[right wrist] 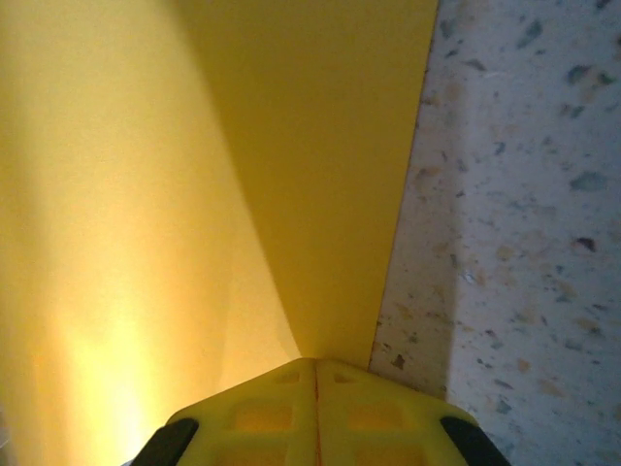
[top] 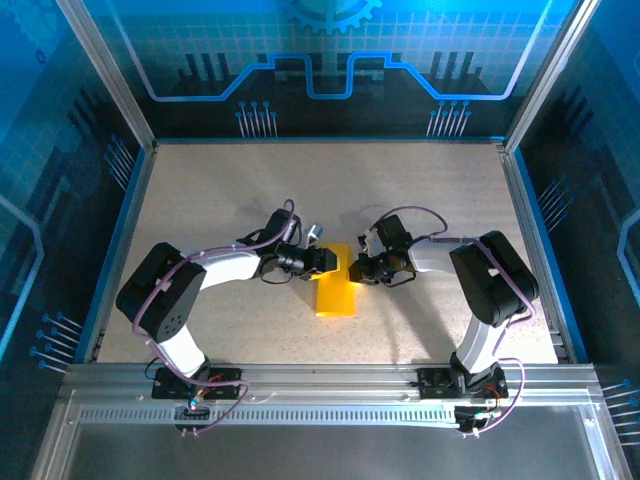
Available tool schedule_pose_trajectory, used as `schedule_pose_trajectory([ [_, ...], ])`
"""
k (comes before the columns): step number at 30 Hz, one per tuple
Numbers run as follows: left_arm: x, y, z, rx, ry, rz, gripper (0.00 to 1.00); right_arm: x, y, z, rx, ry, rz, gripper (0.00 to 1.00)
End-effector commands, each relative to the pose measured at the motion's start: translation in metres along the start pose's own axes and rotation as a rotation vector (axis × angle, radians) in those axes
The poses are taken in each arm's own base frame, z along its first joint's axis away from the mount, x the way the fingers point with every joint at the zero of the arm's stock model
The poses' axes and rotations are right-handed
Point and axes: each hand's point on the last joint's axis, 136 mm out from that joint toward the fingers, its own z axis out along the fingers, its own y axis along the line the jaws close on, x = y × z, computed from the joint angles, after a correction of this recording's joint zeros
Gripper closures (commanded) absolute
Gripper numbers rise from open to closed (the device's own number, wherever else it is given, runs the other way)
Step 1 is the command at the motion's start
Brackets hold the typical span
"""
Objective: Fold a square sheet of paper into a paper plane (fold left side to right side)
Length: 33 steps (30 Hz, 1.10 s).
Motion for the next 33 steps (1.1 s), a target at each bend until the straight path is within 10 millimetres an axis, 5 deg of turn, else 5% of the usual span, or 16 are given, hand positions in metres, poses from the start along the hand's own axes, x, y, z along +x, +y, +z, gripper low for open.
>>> schedule_pose_trajectory([
  [1, -0.003, 0.002, 0.005, -0.022, -0.003, 0.007, 0.65, 0.018, -0.015, 0.010, 0.046, 0.040, 0.039, 0.92],
  [9, -0.002, 0.006, 0.005, -0.038, -0.022, -0.002, 0.83, 0.007, -0.001, 0.001, 0.006, -0.006, 0.021, 0.92],
  [24, -0.001, 0.011, 0.002, -0.062, -0.035, -0.001, 0.86, -0.002, -0.001, -0.067, -0.011, -0.141, 0.020, 0.69],
  [33, 0.000, 0.012, 0.002, -0.061, -0.032, 0.002, 0.86, -0.008, 0.053, -0.062, -0.275, -0.129, -0.010, 0.46],
])
